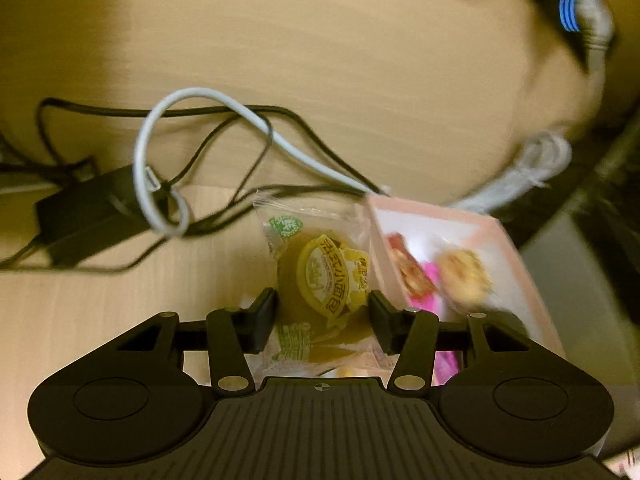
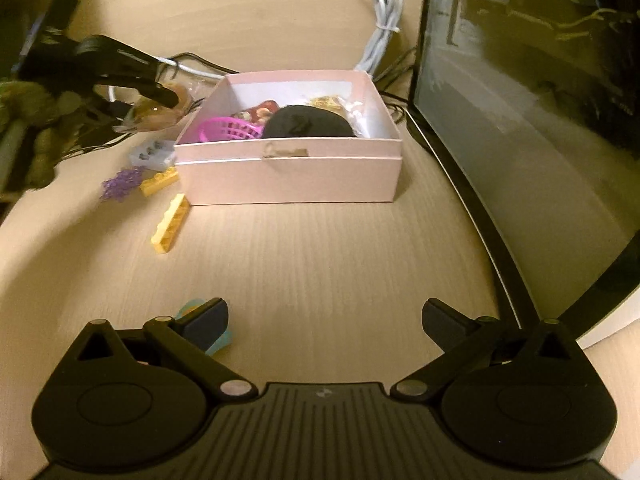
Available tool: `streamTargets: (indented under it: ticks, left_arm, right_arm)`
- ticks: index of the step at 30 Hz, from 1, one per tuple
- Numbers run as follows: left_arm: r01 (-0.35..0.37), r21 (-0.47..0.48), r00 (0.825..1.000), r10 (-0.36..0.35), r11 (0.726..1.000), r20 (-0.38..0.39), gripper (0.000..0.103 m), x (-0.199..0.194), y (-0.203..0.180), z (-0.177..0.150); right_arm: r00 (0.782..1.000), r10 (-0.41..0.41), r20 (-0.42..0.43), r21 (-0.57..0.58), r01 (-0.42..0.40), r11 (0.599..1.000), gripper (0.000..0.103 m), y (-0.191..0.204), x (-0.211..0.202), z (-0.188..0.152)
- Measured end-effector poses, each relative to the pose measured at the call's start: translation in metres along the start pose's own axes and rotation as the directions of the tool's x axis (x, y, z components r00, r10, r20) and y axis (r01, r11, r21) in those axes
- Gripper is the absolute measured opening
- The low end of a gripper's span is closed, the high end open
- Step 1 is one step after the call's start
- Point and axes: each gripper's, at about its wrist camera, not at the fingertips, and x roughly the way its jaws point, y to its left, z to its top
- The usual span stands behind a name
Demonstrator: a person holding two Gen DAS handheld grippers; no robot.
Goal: Organize objects
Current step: 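Grasp the round bread bun packet with green label using the left tool, then grasp the yellow toy brick with the right tool while the left tool holds the bread packet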
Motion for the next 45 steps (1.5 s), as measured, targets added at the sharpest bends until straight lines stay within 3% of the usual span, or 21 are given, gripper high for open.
streamTargets:
  ticks: [6, 9, 12, 18, 21, 23, 26, 32, 36, 41, 45]
  left_arm:
    - [0.015, -0.068, 0.999, -0.017, 0.998, -0.027, 0.054, -0.063, -0.001, -0.069]
    - [0.009, -0.102, 0.999, -0.013, 0.995, -0.047, 0.054, -0.084, 0.002, -0.106]
    - [-0.018, -0.169, 0.999, 0.009, 0.985, -0.051, 0.054, -0.104, 0.013, -0.139]
    - [-0.088, -0.262, 0.995, 0.072, 0.961, -0.070, 0.054, -0.131, 0.032, -0.177]
    - [-0.120, -0.282, 0.992, 0.105, 0.952, -0.069, 0.054, -0.143, 0.036, -0.188]
    - [-0.132, -0.291, 0.991, 0.118, 0.948, -0.066, 0.054, -0.149, 0.038, -0.192]
    - [-0.145, -0.293, 0.989, 0.130, 0.945, -0.067, 0.054, -0.156, 0.039, -0.196]
    - [-0.157, -0.263, 0.988, 0.150, 0.952, -0.043, 0.054, -0.165, 0.031, -0.195]
    - [-0.210, -0.251, 0.978, 0.206, 0.945, -0.043, 0.054, -0.168, 0.028, -0.191]
    - [-0.228, -0.226, 0.974, 0.224, 0.947, -0.044, 0.054, -0.168, 0.026, -0.186]
    - [-0.224, -0.214, 0.974, 0.222, 0.951, -0.031, 0.054, -0.170, 0.023, -0.182]
  right_arm:
    - [0.999, 0.007, 0.038, -0.052, -0.005, 0.999, 0.103, 0.011, 0.000, -0.012]
    - [0.996, 0.064, 0.061, -0.100, -0.058, 0.993, 0.103, 0.016, -0.007, -0.014]
    - [0.994, 0.108, 0.023, -0.133, -0.104, 0.986, 0.103, 0.022, -0.003, -0.013]
    - [0.969, 0.247, -0.018, -0.184, -0.246, 0.952, 0.103, 0.039, -0.003, -0.014]
    - [0.946, 0.322, -0.044, -0.242, -0.322, 0.915, 0.103, 0.053, -0.005, -0.020]
    - [0.945, 0.323, -0.053, -0.300, -0.323, 0.897, 0.103, 0.064, -0.003, -0.025]
    - [0.969, 0.247, -0.023, -0.349, -0.240, 0.906, 0.103, 0.069, 0.006, -0.026]
    - [0.994, 0.090, 0.063, -0.275, -0.070, 0.959, 0.103, 0.039, 0.011, -0.007]
    - [0.982, 0.179, 0.063, -0.220, -0.162, 0.962, 0.103, 0.034, 0.010, 0.013]
    - [0.964, 0.263, 0.030, -0.202, -0.251, 0.947, 0.102, 0.063, 0.030, 0.042]
    - [0.950, 0.308, -0.045, -0.195, -0.311, 0.930, 0.078, 0.093, 0.061, 0.056]
